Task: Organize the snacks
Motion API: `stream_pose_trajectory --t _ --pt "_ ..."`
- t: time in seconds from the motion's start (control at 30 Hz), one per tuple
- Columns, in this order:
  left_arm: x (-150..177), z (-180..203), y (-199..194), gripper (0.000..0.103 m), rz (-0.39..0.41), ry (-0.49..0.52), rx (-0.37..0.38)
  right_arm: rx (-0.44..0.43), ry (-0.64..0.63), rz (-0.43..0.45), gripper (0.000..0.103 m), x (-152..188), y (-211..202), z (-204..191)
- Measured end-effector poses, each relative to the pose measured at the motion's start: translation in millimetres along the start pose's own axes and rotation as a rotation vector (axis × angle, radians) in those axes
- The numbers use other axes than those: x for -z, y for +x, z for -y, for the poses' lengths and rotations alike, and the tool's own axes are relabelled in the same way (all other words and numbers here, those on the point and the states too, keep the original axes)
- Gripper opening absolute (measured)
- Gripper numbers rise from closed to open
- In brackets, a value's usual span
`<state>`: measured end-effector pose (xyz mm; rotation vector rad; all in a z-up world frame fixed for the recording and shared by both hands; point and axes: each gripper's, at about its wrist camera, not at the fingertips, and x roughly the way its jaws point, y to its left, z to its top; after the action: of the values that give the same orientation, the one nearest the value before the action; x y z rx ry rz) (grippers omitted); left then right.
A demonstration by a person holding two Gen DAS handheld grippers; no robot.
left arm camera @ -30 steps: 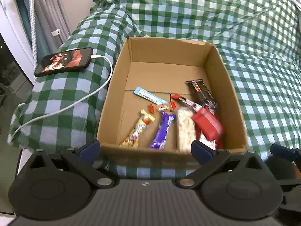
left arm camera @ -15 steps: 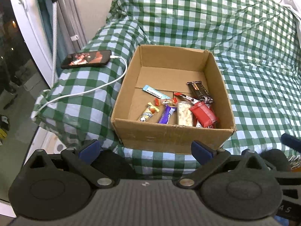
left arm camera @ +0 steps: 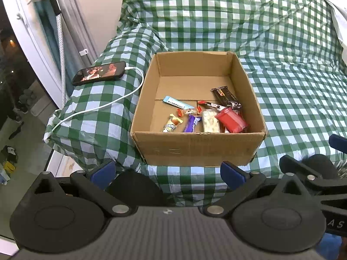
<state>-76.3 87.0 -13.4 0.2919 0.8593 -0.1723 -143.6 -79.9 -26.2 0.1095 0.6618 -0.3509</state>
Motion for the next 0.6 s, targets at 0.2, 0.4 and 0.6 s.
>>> stream_pose_trajectory --t 0.2,0.4,0.6 --pt "4 -1 6 0.103 0.003 -0.015 0.012 0.01 -0.023 -0.015 0.102 4 0 -4" --pt "7 -2 12 0.103 -0.02 -0.004 -0.006 0.018 -0.025 -0.026 0.102 5 2 -6" --pt "7 -6 10 0.103 -0.015 -0.018 0.006 0.019 -0.04 -0.024 0.102 5 2 -9"
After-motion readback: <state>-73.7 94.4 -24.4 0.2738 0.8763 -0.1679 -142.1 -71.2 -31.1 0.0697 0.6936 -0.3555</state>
